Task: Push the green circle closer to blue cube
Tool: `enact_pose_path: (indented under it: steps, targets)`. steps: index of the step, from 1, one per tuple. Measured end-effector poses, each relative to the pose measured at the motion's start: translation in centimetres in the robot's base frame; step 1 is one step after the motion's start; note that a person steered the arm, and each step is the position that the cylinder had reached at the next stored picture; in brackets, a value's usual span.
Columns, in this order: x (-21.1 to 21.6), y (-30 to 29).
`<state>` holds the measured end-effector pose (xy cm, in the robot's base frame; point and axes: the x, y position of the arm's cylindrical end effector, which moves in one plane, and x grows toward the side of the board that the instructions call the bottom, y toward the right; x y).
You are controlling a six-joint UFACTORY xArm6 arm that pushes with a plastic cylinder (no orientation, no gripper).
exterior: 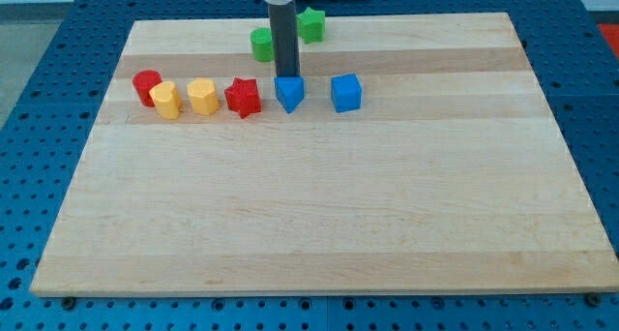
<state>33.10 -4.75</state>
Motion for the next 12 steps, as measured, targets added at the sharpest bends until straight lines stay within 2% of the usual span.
enact_pose_path:
  steps: [1, 3, 5, 6, 10, 12]
  targets:
    - [-0.9, -1.7]
    - [-2.3, -9.4]
    - [-7.7, -9.7]
    - [-7.7, -8.6]
    - [-7.7, 7.0]
    - [-8.0, 8.4]
